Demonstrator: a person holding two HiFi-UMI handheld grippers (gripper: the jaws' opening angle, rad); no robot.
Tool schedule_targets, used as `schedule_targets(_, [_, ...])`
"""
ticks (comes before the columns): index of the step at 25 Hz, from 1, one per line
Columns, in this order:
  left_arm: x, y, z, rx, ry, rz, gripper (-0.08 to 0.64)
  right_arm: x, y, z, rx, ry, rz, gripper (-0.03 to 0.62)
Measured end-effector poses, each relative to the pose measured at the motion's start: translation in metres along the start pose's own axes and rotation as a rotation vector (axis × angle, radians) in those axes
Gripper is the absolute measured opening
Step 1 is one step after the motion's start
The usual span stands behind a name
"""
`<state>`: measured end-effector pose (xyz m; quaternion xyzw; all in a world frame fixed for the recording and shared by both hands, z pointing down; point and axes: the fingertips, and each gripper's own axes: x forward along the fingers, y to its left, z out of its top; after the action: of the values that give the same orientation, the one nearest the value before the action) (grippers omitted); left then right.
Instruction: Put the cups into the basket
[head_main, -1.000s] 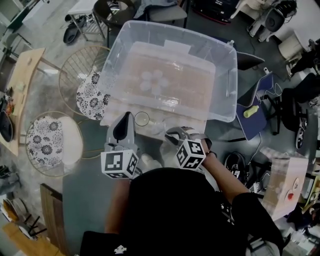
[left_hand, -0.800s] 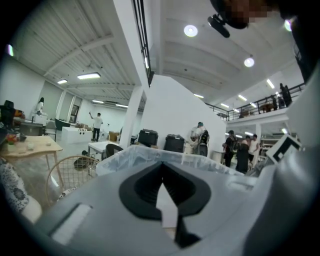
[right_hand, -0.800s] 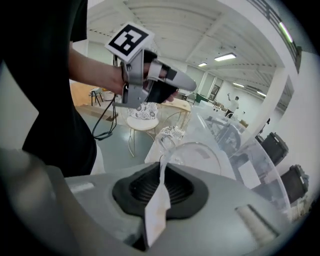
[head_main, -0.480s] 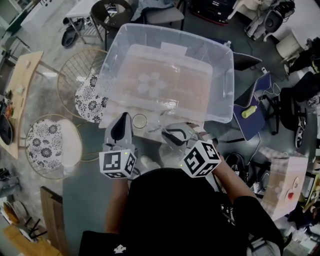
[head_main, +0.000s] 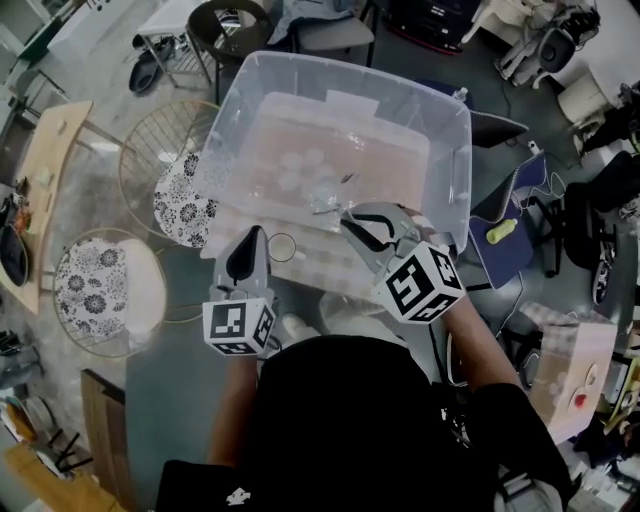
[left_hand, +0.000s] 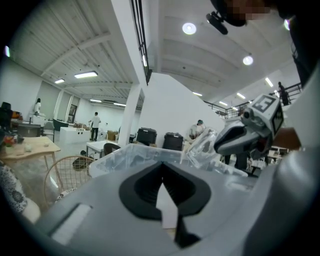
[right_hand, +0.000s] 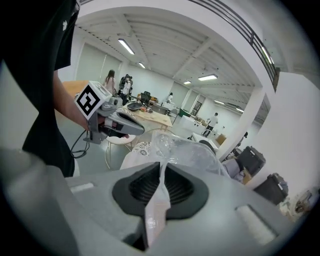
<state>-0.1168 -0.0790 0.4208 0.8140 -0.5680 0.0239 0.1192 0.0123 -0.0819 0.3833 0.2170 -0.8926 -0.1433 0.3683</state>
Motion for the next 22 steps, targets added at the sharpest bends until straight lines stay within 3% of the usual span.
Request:
schedule_targets(9, [0.008,0.004,0.006,0.03,-0.001,0.029,0.003,0.033,-0.049,-0.036,-0.021,0.089,-0.001,0.032])
schedule_targets(22, [0.026,0.001,0.0,0.032,0.039,0.073,0.003,0.115,-0.069,-0.128,-0.01,0.258,0.127,0.032])
